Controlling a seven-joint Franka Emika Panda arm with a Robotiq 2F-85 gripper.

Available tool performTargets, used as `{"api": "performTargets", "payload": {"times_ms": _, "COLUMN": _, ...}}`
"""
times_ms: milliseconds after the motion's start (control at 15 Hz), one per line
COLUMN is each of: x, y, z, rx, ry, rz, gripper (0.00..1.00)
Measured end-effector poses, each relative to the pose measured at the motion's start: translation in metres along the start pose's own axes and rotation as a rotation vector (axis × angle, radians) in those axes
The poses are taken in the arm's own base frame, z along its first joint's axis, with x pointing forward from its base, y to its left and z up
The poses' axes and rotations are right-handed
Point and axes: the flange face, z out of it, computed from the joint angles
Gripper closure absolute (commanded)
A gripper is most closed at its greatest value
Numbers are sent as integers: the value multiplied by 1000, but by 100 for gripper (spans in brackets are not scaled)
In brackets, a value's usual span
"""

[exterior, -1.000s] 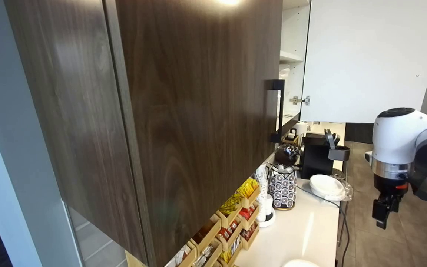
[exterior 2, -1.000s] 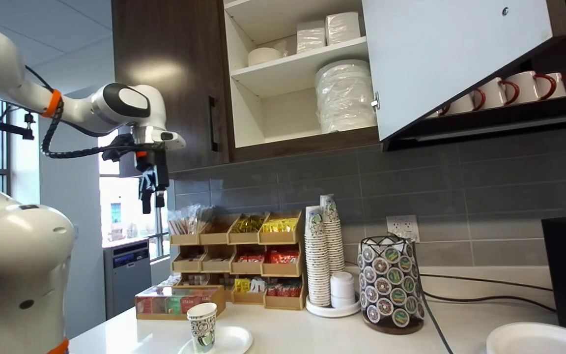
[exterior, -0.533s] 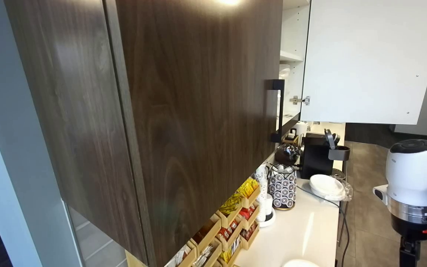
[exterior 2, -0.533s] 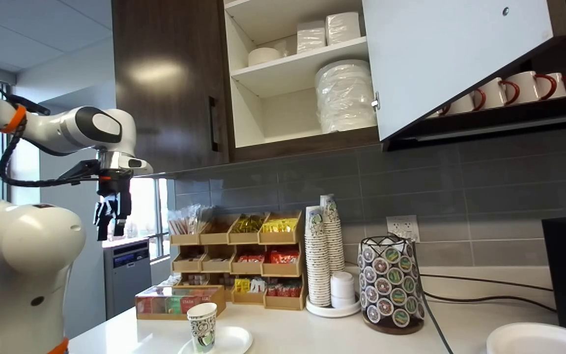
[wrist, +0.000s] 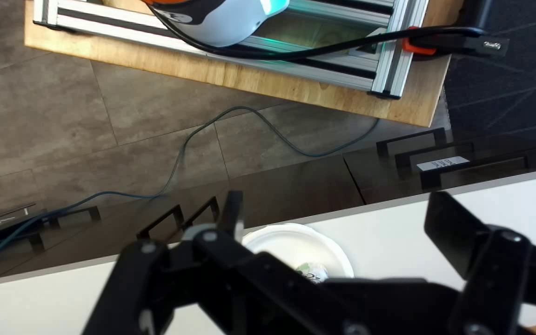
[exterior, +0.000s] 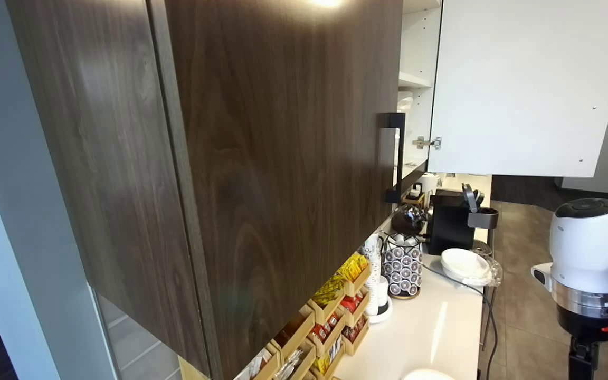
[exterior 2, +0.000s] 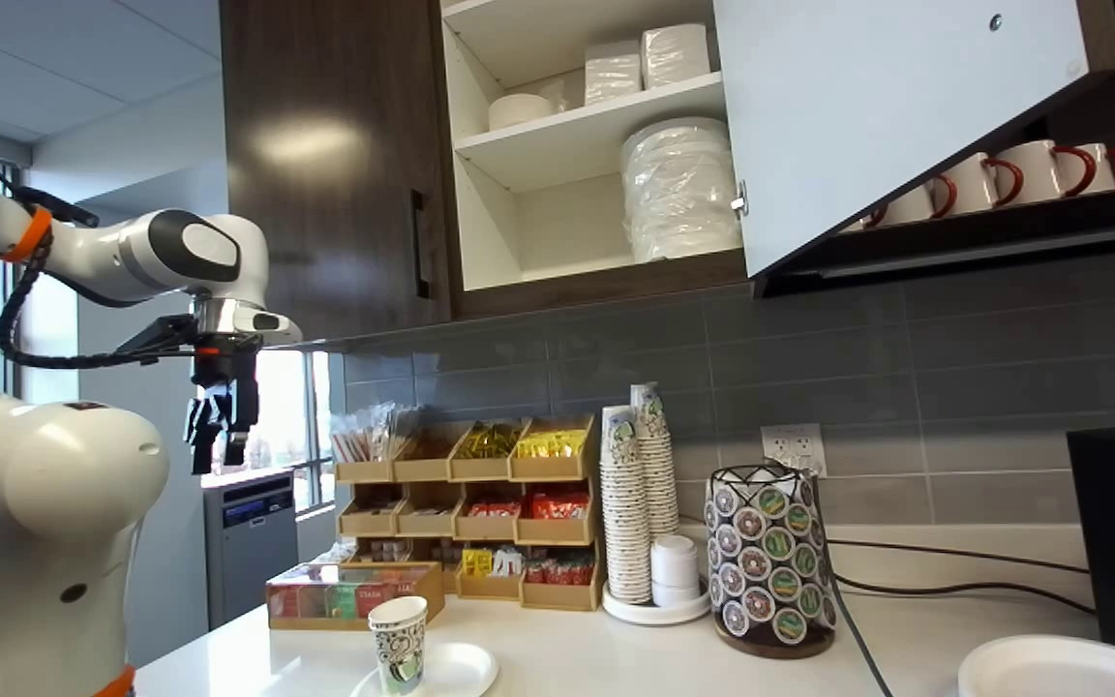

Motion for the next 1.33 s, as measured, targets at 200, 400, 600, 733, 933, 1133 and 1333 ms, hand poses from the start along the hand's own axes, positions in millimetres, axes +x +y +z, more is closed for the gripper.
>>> {"api": "performTargets", "payload": {"times_ms": 200, "x": 0, "y": 0, "z": 0, "rx": 0, "ry": 0, "rz": 0, "gripper": 0}}
{"api": "performTargets", "payload": {"times_ms": 400, "x": 0, "y": 0, "z": 0, "rx": 0, "ry": 1, "rz": 0, "gripper": 0}}
{"api": "performTargets", "payload": {"times_ms": 600, "x": 20, "y": 0, "z": -2, "rx": 22, "ry": 93, "rz": -23, "gripper": 0}}
{"api": "performTargets", "payload": {"times_ms": 733, "x": 52, "y": 2, "z": -1, "rx": 28, "ry": 195, "rz": -46, "gripper": 0}}
{"api": "performTargets", "payload": {"times_ms": 933, "x": 107, "y": 13, "z": 16, "rx": 13, "ry": 288, "rz": -64, "gripper": 0}}
{"api": "performTargets", "payload": {"times_ms": 1133, "x": 151, "y": 31, "z": 49, "rx": 11, "ry": 289, "rz": -75, "gripper": 0}}
{"api": "performTargets", "payload": {"times_ms": 1333, "x": 178, "y": 36, "z": 81, "rx": 33, "ry": 249, "rz": -97, "gripper": 0}}
